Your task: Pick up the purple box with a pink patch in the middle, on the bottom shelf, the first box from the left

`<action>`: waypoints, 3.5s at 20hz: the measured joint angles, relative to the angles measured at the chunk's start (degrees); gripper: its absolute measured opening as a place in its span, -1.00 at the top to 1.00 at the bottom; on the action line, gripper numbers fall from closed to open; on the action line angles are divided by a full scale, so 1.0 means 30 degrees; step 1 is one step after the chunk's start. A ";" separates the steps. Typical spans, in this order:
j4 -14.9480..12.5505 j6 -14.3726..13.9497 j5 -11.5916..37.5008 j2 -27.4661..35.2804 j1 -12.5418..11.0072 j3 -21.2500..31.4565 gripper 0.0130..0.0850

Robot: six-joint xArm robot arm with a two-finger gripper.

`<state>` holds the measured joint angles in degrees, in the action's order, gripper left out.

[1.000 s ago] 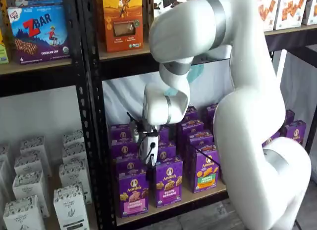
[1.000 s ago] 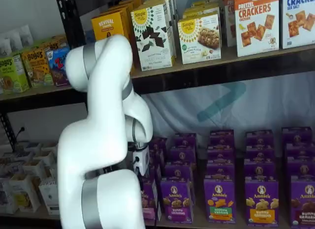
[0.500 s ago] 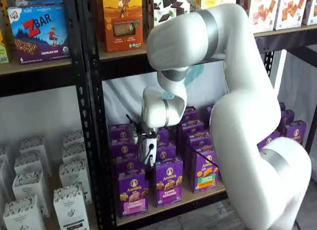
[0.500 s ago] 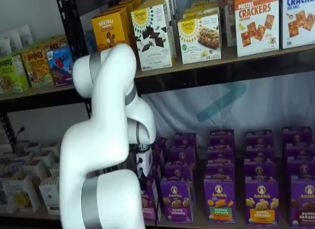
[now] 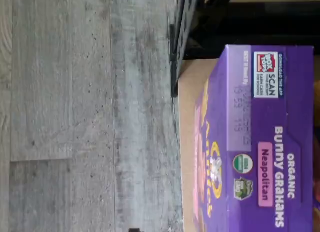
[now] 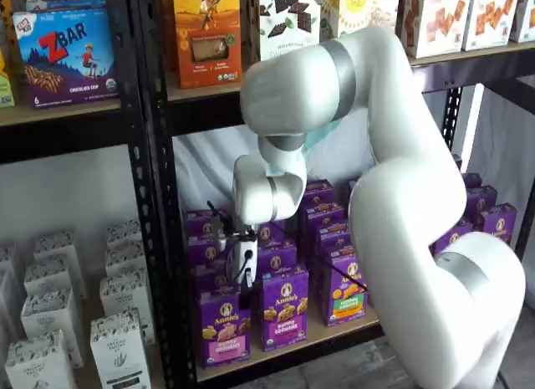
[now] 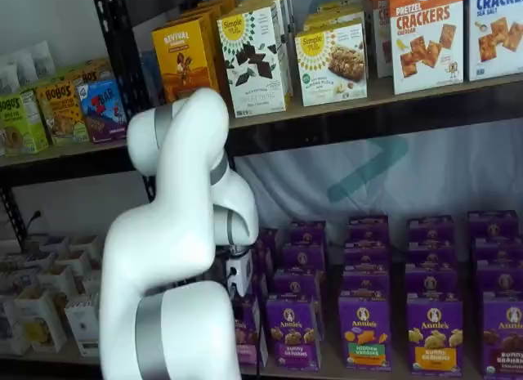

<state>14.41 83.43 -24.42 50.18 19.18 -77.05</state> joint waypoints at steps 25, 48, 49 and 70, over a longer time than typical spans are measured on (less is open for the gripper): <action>-0.1092 -0.1563 -0.0764 0.3555 0.0551 -0.3807 -1.00; -0.0746 -0.1386 0.0199 0.3738 0.0736 -0.3538 -0.22; -0.0746 -0.1388 0.0271 0.3732 0.0743 -0.3499 -0.22; -0.0346 -0.1040 0.1012 0.3665 0.0792 -0.3133 0.33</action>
<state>13.38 80.31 -21.38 61.17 21.55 -86.45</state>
